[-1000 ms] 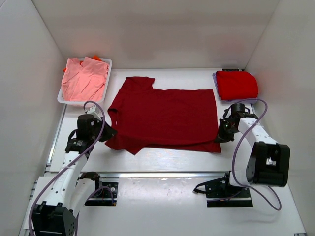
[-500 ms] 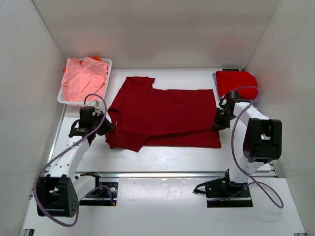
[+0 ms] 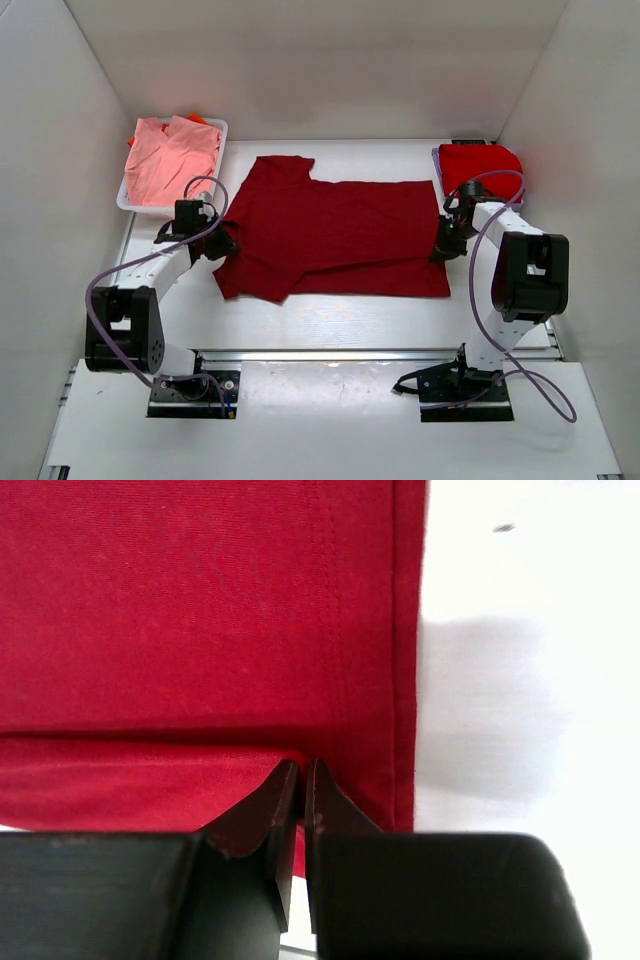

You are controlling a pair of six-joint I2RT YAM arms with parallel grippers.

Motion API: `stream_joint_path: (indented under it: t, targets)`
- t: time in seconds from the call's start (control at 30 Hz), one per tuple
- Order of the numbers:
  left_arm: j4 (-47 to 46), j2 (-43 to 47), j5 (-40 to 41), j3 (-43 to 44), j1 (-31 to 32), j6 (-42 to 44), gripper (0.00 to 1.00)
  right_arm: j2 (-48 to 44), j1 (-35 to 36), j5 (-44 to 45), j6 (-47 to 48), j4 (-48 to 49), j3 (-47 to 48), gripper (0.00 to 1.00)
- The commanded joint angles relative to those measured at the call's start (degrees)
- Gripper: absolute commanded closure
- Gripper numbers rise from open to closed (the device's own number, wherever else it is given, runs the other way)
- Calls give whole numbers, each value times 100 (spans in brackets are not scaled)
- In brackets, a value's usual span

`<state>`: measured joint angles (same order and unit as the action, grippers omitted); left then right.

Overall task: Fold and stack the t-shirts
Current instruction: Fold the flattened tshirt in 1/3 of the way, then grap the side of the flattened tshirt furthest away from the robot with both arms

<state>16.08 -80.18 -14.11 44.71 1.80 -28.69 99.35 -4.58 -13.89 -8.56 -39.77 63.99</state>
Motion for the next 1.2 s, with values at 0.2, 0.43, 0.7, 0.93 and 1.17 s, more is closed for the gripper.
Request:
stream_joint_path:
  t: [0.2,0.43,0.7,0.93,1.17]
  targets:
    - [-570,55,426,363,-180,-145,55,-503,176,1588,170,732,422,55]
    - [-606,240,531,355,-180,-112,48,-996,177,1488,30,1042,238,43]
    - [-641,-189,374,-59,355,-129,54,-865,422,475,-85,1287,-351,100]
    - [-413,-717,698,-173,821,-6,57,-277,757,-104,-401,1402,-483,100]
    - [509,-956,953,-243,865,477,61,5,704,-281,-568,1112,-870,100]
